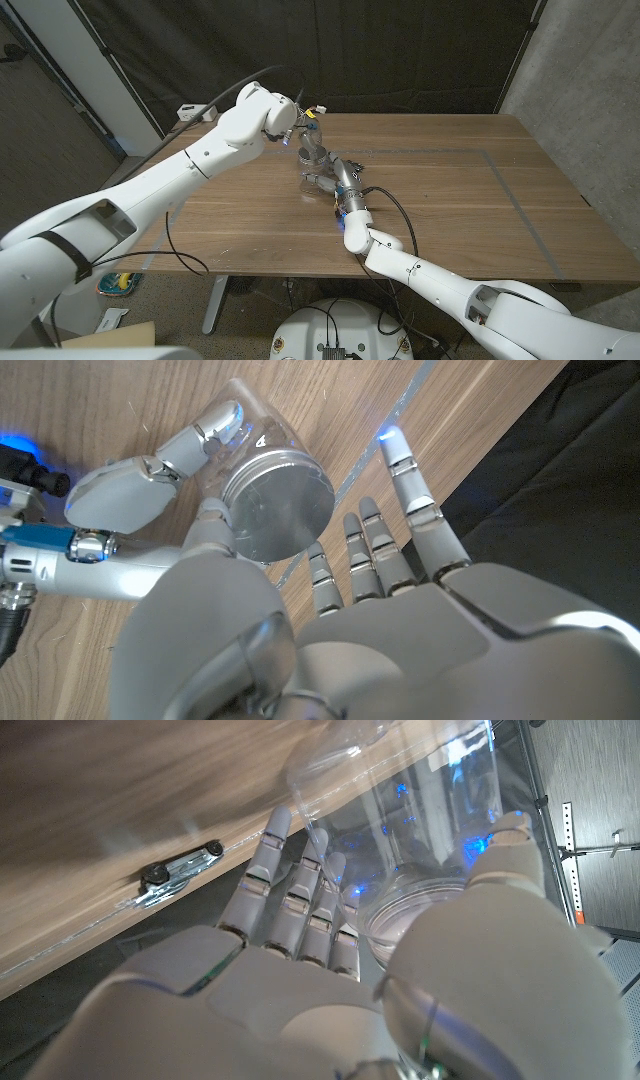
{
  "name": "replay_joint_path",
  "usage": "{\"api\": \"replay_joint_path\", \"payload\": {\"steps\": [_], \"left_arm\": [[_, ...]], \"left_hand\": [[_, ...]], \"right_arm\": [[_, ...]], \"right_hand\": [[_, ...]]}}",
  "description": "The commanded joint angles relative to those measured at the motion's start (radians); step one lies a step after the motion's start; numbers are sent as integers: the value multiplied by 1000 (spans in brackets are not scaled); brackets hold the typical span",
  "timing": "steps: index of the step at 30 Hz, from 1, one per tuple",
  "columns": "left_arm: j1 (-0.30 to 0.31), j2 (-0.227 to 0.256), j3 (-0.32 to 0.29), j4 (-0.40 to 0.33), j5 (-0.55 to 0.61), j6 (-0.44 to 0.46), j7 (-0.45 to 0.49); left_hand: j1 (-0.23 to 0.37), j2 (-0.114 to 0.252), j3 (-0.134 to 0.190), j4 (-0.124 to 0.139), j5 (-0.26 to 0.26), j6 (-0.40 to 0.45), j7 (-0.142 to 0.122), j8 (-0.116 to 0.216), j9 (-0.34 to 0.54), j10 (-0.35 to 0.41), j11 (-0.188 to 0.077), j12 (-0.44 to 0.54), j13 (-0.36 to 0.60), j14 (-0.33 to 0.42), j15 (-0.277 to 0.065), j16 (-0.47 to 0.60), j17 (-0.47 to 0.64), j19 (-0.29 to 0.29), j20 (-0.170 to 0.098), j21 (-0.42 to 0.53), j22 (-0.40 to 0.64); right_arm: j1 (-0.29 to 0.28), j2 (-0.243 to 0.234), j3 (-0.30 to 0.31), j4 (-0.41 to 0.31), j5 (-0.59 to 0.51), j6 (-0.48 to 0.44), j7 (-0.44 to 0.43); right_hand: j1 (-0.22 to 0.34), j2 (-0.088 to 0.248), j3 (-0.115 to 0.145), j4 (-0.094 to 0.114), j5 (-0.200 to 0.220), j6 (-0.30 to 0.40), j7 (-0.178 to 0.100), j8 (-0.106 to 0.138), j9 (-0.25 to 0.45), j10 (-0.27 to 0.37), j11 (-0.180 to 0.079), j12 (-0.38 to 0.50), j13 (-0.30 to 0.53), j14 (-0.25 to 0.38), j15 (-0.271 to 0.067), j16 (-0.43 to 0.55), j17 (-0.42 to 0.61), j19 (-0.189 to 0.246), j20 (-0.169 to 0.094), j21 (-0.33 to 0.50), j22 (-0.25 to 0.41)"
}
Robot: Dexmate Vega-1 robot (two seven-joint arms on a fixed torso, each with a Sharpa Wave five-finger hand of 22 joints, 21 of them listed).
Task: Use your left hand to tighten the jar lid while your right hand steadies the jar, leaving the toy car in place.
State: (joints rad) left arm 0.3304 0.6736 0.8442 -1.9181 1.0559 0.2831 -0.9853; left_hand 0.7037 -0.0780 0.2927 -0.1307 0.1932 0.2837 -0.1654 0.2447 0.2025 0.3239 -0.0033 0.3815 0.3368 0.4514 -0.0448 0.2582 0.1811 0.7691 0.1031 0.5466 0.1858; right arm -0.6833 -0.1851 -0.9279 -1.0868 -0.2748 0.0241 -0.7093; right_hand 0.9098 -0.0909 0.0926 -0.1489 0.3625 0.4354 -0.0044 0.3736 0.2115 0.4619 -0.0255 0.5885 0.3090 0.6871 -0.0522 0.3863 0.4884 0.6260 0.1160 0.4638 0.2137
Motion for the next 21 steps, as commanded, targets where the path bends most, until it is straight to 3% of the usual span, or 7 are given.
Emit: {"api": "replay_joint_path", "payload": {"steps": [1, 5, 8, 11, 14, 17, 21], "left_arm": [[22, 7, 8, 26, 12, -38, 92], [52, 35, 0, 11, 30, -73, 197], [66, 55, -7, 2, 44, -109, 259], [70, 72, -12, 2, 48, -157, 298], [68, 86, -8, 8, 64, -204, 316], [59, 94, -5, 27, 66, -254, 312], [47, 107, -9, 73, 28, -344, 344]], "left_hand": [[43, 22, 15, -10, 9, 39, 5, 13, 5, 36, -13, 13, 6, 45, -18, 6, 2, 34, -27, 13, 0], [106, 89, 53, -15, 13, 152, 33, 45, 9, 127, -47, 47, 22, 150, -69, 24, 9, 75, -72, 24, 2], [154, 125, 79, -23, 15, 248, 29, 76, 13, 205, -80, 78, 40, 233, -114, 39, 13, 109, -112, 37, 2], [190, 133, 93, -33, 17, 305, 21, 96, 16, 232, -107, 91, 53, 279, -145, 46, 16, 128, -144, 46, 2], [209, 127, 92, -39, 18, 310, 20, 96, 17, 220, -117, 89, 60, 268, -152, 42, 25, 118, -160, 43, 2], [225, 120, 83, -35, 22, 285, 15, 85, 21, 178, -108, 77, 73, 230, -145, 30, 41, 96, -165, 37, 2], [242, 121, 80, -30, 32, 260, 30, 78, 29, 145, -101, 69, 87, 190, -141, 18, 58, 68, -175, 27, 3]], "right_arm": [[0, -4, 1, 0, 2, 8, 6], [0, -5, 1, -3, 0, 6, 4], [-1, -6, 1, -5, -1, 6, 5], [1, -6, 1, -4, -2, 9, 5], [-2, -8, 3, -10, -3, 6, 3], [-7, -13, 5, -21, -3, -2, 3], [-13, -20, 9, -36, -5, -11, 2]], "right_hand": [[108, 115, 66, 17, 6, 38, -5, 6, 4, 6, 0, 3, 2, 19, -121, -3, 4, 1, -1, 4, 0], [107, 116, 66, 18, 5, 37, -5, 6, 4, 5, 1, 3, 3, 18, -122, -6, 6, -1, 0, 5, -1], [108, 115, 66, 17, 4, 36, -5, 6, 4, 3, 4, 3, 4, 18, -122, -8, 8, -3, -2, 5, -1], [108, 116, 67, 17, 3, 36, -5, 6, 4, 3, 1, 4, 5, 18, -122, -9, 9, -4, -4, 5, -2], [107, 116, 66, 18, 2, 35, -4, 5, 4, 3, 0, 4, 5, 18, -123, -10, 11, -5, -4, 5, -2], [108, 115, 67, 17, 1, 35, -5, 5, 4, 2, 1, 4, 6, 19, -123, -11, 11, -5, -4, 6, -2], [108, 116, 67, 17, 0, 34, -5, 5, 4, 2, 1, 5, 7, 20, -124, -13, 12, -6, -5, 6, -3]]}}
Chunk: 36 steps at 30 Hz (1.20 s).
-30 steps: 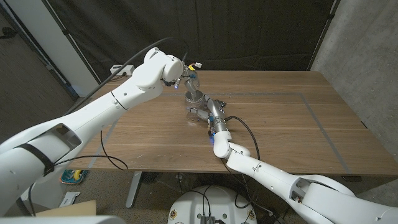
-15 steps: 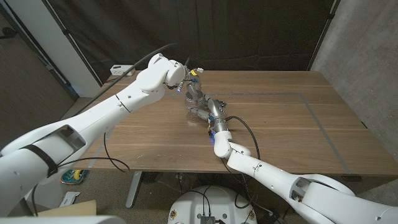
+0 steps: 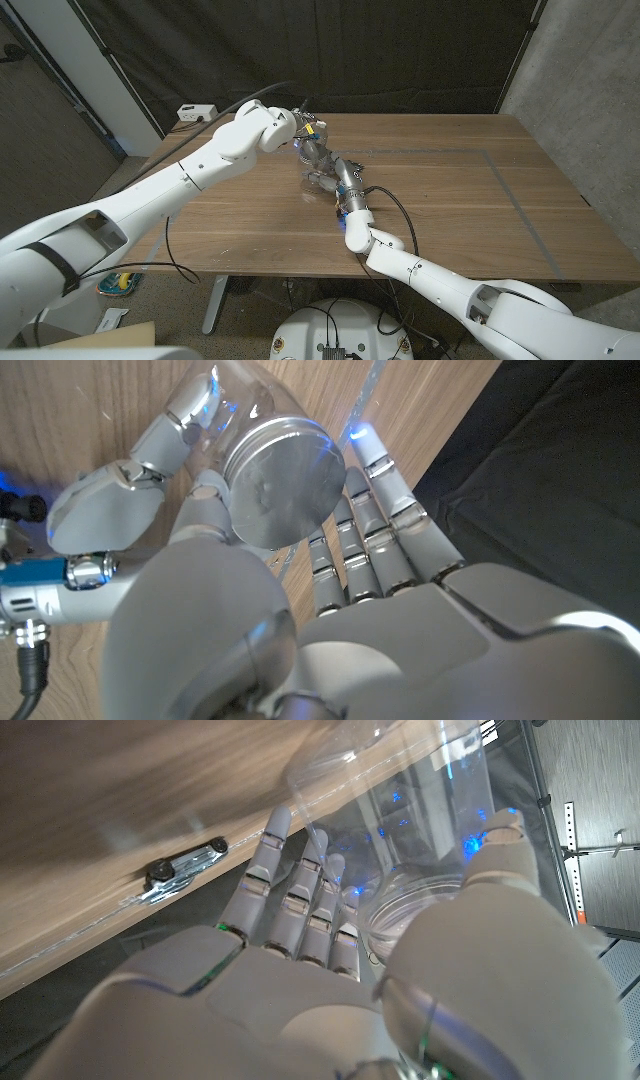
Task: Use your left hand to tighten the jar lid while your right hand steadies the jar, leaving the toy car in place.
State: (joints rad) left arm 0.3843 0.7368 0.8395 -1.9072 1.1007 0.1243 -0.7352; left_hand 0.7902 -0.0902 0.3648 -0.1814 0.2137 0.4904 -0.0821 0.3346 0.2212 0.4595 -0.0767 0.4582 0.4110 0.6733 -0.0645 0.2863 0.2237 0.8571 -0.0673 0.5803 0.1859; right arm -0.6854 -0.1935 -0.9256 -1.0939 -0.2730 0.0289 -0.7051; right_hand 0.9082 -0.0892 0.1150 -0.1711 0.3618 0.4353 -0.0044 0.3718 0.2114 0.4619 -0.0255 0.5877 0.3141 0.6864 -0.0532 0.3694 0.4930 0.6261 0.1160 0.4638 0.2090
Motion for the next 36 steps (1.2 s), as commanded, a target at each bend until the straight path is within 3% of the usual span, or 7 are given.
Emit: {"api": "replay_joint_path", "payload": {"steps": [1, 9, 13, 20, 28, 33, 36], "left_arm": [[-12, 47, -3, 77, -24, -209, 105], [-68, 71, 10, 225, -106, -469, 240], [-89, 77, 14, 275, -141, -581, 284], [-121, 80, 18, 309, -167, -729, 302], [-119, 80, 3, 306, -140, -797, 332], [-99, 67, -19, 301, -123, -729, 322], [-83, 66, -34, 259, -113, -649, 263]], "left_hand": [[158, 133, 6, 23, 16, 48, -51, -13, 13, 2, -32, -9, 16, -39, -120, -13, 18, -27, -7, -9, 3], [200, 77, -14, 14, 63, 9, -33, -19, 31, -19, -18, -6, 41, -53, -111, -20, 40, -84, -21, -31, 1], [212, 56, -26, 17, 88, 11, -30, -15, 39, -17, -22, 3, 52, -53, -109, -20, 52, -114, -32, -44, -1], [263, -5, -62, 17, 168, 66, -5, 24, 61, -5, -31, 26, 80, -45, -124, -22, 81, -148, -82, -67, -4], [328, 0, -65, 18, 219, 105, 13, 51, 75, 13, -27, 41, 95, -24, -129, -17, 102, -147, -109, -72, -4], [271, 45, -101, 84, 229, 100, 22, 63, 93, 31, -31, 57, 112, 5, -124, -4, 134, -114, -70, -54, 2], [143, 27, -186, 159, 212, -1, -18, 23, 96, -22, -25, 47, 133, -37, -108, -37, 148, -168, 50, -76, 2]], "right_arm": [[-13, -14, 7, -33, -7, -18, -3], [-29, -32, 19, -70, -5, -35, 2], [-31, -38, 22, -74, 0, -23, 10], [-26, -35, 30, -63, 17, 6, 27], [-19, -51, 36, -77, 38, 18, 87], [-20, -105, 49, -176, 109, -43, 271], [-19, -120, 54, -212, 128, -75, 322]], "right_hand": [[110, 114, 45, 40, 1, 34, -5, 7, 4, 2, 3, 6, 2, 22, -123, 4, 8, -6, -7, 6, 2], [110, 114, 46, 39, -1, 38, -4, 9, 4, 3, 2, 7, 3, 23, -123, -1, 10, -2, -13, 10, 1], [124, 117, 48, 33, -6, 51, 7, 14, 4, 26, 20, 19, 6, 46, -128, 12, 30, 45, -61, 33, 0], [136, 122, 47, 30, -13, 86, 23, 27, 4, 58, 38, 33, 6, 94, -134, 40, 61, 93, -99, 61, 1], [142, 122, 48, 29, -17, 98, 29, 30, 4, 68, 46, 37, 4, 106, -135, 42, 72, 105, -110, 73, 2], [-55, 43, -47, 106, -10, -174, 20, -93, 12, -252, 81, -130, -34, -252, 33, -170, 23, -228, 86, -43, -11], [-112, 32, -76, 131, 3, -270, 22, -131, 19, -338, 107, -190, -43, -360, 76, -185, 1, -311, 100, -91, -17]]}}
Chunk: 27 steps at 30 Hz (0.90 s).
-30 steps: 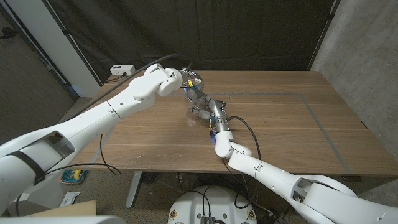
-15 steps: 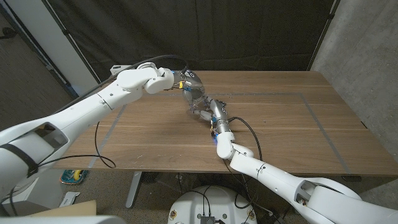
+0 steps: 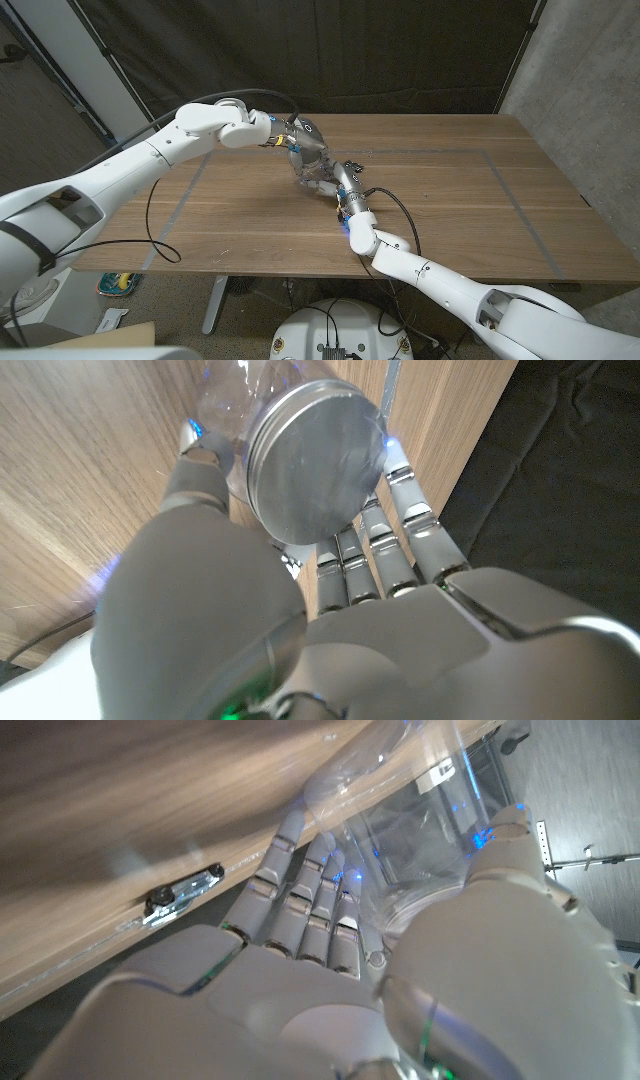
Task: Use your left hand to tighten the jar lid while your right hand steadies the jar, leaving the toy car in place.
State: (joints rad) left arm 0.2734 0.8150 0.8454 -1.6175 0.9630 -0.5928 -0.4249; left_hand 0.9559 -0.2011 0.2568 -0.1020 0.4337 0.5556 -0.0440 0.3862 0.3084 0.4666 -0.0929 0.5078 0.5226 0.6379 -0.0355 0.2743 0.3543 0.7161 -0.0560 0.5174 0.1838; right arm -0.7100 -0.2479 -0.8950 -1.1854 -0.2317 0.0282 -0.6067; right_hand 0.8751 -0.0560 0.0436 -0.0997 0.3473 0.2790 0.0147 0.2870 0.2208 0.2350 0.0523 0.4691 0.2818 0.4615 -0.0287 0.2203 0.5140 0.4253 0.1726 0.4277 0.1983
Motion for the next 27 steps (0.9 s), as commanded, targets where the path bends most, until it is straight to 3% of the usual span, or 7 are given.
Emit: {"api": "replay_joint_path", "payload": {"steps": [1, 2, 4, 6, 9, 20, 27], "left_arm": [[31, -16, -47, -38, 8, 95, -79], [33, -19, -52, -53, -1, 127, -120], [36, -31, -61, -83, -21, 202, -219], [33, -46, -68, -104, -50, 276, -317], [32, -60, -75, -124, -64, 367, -392], [13, -74, -83, -152, -122, 567, -472], [15, -55, -80, -239, -34, 649, -447]], "left_hand": [[-56, 123, -104, 96, -16, -103, -71, -47, 5, -70, 1, -20, 20, -43, -126, -50, 11, -68, 89, -34, 2], [-88, 101, -137, 109, -26, -174, -85, -84, -5, -143, 0, -62, 7, -137, -93, -87, -5, -145, 179, -76, 0], [-164, 85, -198, 148, -44, -329, -126, -166, -32, -267, 0, -146, -22, -303, -9, -96, -37, -243, 267, -143, -2], [-228, 75, -253, 181, -55, -478, -150, -210, -59, -385, 17, -225, -52, -437, 59, -96, -74, -313, 275, -207, -4], [-301, 87, -301, 222, -60, -639, -136, -215, -82, -505, 46, -287, -77, -547, 118, -97, -105, -373, 275, -266, -3], [-365, 95, -343, 248, -63, -720, -61, -205, -95, -549, 125, -296, -90, -568, 148, -83, -124, -381, 275, -290, 1], [-382, 120, -349, 253, -67, -707, -89, -189, -99, -533, 146, -283, -92, -552, 156, -72, -130, -343, 272, -279, 8]], "right_arm": [[5, -69, 24, -128, 91, -80, 235], [5, -72, 25, -135, 96, -83, 247], [6, -77, 28, -146, 108, -90, 271], [8, -84, 27, -157, 116, -96, 296], [16, -97, 25, -167, 134, -90, 346], [-23, -89, 52, -166, 154, 31, 304], [-25, -60, 44, -133, 78, 55, 197]], "right_hand": [[-93, -5, -14, 65, 21, -127, 5, -50, 11, -139, 41, -89, -12, -169, 55, -38, -27, -129, 44, -68, -7], [-99, -9, -18, 67, 22, -134, 7, -53, 12, -145, 40, -95, -13, -185, 62, -39, -30, -136, 44, -73, -8], [-118, -20, -34, 74, 28, -171, 20, -66, 12, -177, 48, -118, -15, -223, 77, -38, -40, -166, 45, -94, -10], [-137, -35, -52, 79, 33, -205, 27, -78, 12, -210, 59, -142, -18, -270, 95, -39, -53, -200, 45, -119, -13], [-166, -54, -79, 90, 33, -258, 30, -92, 11, -251, 67, -170, -22, -321, 113, -39, -67, -232, 45, -145, -14], [-182, -76, -126, 93, 31, -370, 40, -103, 9, -338, 103, -228, -29, -433, 144, -37, -106, -307, 46, -202, -16], [-138, -37, -110, 81, 46, -373, 49, -89, 7, -352, 105, -238, -30, -472, 145, -35, -120, -314, 44, -212, -15]]}}
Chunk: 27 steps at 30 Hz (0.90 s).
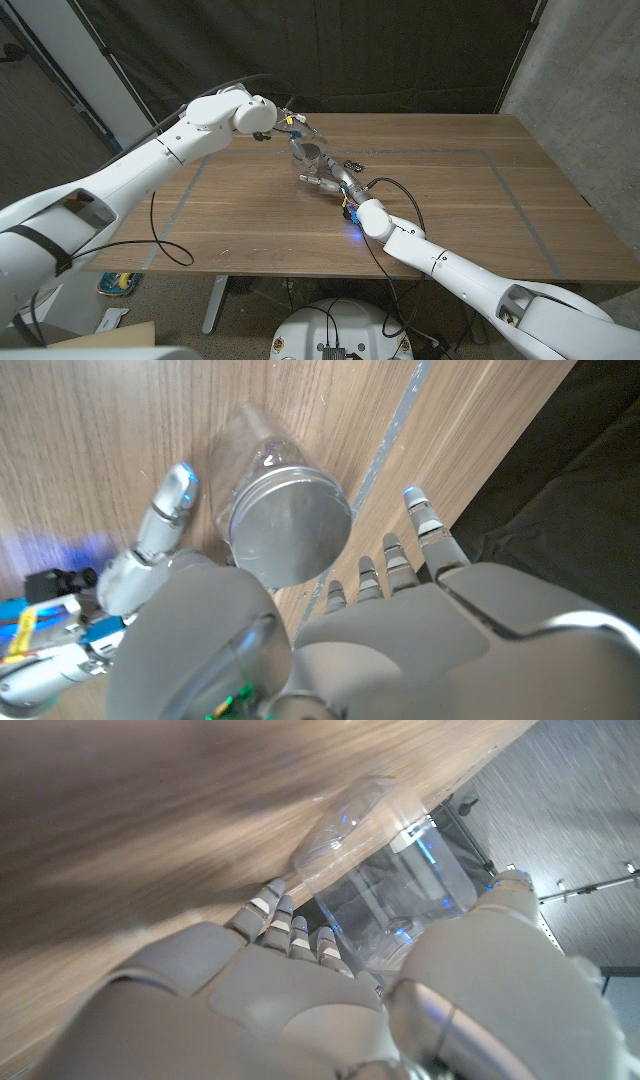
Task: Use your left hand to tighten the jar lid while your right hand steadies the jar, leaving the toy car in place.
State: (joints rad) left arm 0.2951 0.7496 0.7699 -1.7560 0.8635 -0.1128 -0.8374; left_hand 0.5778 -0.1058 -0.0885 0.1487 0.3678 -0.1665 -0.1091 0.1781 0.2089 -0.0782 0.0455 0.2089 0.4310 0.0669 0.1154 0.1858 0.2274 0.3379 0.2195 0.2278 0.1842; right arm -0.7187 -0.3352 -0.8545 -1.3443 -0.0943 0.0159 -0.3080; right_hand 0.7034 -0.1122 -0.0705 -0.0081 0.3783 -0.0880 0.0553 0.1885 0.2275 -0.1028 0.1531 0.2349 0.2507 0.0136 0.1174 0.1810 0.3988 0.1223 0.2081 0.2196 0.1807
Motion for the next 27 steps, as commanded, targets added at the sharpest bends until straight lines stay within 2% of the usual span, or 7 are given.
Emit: {"api": "replay_joint_path", "payload": {"steps": [1, 5, 12, 16, 20, 23, 27], "left_arm": [[-6, 10, -4, -108, 73, 176, -32], [-2, 12, -1, -121, 89, 183, -23], [3, 16, -4, -127, 71, 178, -23], [-1, 16, -3, -132, 71, 187, -47], [-8, 16, 4, -138, 78, 184, -68], [-19, 11, 14, -131, 87, 178, -86], [-32, -4, 21, -105, 76, 171, -100]], "left_hand": [[-3, 37, -2, 0, -4, 30, -23, 26, -1, 28, 4, 24, 0, 35, 1, 23, -6, 59, -4, 19, 10], [3, 57, 0, -8, -14, 43, -9, 31, -3, 62, 8, 39, -1, 72, -12, 35, -10, 124, -6, 43, 16], [8, 65, 0, -12, -18, 53, -3, 34, -4, 71, -4, 44, -1, 87, -22, 38, -12, 147, -4, 49, 17], [13, 68, 1, -15, -20, 60, -6, 36, -4, 76, -5, 47, -1, 93, -27, 39, -13, 155, -4, 52, 17], [33, 77, 5, -28, -26, 89, -20, 45, -5, 110, -11, 63, 0, 120, -36, 44, -14, 185, -5, 60, 19], [76, 89, 14, -51, -38, 160, -31, 65, -5, 175, -19, 94, 2, 188, -65, 59, -16, 256, -8, 83, 20], [140, 108, 28, -84, -64, 282, -48, 90, -5, 292, -33, 145, 5, 318, -115, 86, -14, 406, -37, 131, 16]], "right_arm": [[-13, 31, -1, 38, -70, 79, -111], [-1, 59, -12, 84, -109, 102, -165], [35, 101, -34, 154, -139, 109, -191], [50, 130, -41, 196, -143, 131, -214], [69, 182, -56, 291, -190, 188, -346], [82, 189, -65, 322, -202, 221, -373], [87, 188, -68, 325, -208, 219, -382]], "right_hand": [[54, 28, 10, -20, 20, -17, 10, 9, 0, -23, -10, -8, 1, -39, -11, 4, -11, -11, 9, -6, 3], [105, 43, 19, -41, 32, -46, 18, 7, 0, -54, -17, -17, 2, -114, -19, -7, -30, -35, 7, -21, 0], [152, 64, 25, -58, 41, -87, 15, 4, 0, -99, -20, -22, 5, -171, -21, -2, -57, -114, 4, -43, -2], [137, 55, 1, -51, 37, -44, 5, 28, 2, -38, -23, 11, 9, -89, -33, 40, -68, -126, 4, -28, 1], [173, 80, -22, -59, 53, 130, -13, 80, 3, 192, -79, 144, 43, 158, -114, 129, -54, 41, 2, 30, 9], [244, 112, -11, -85, 96, 294, -30, 134, 9, 346, -119, 252, 75, 356, -188, 196, -13, 267, -21, 108, 16], [288, 123, -2, -104, 115, 394, -44, 173, 11, 445, -155, 307, 86, 471, -242, 226, 11, 349, -97, 135, 15]]}}
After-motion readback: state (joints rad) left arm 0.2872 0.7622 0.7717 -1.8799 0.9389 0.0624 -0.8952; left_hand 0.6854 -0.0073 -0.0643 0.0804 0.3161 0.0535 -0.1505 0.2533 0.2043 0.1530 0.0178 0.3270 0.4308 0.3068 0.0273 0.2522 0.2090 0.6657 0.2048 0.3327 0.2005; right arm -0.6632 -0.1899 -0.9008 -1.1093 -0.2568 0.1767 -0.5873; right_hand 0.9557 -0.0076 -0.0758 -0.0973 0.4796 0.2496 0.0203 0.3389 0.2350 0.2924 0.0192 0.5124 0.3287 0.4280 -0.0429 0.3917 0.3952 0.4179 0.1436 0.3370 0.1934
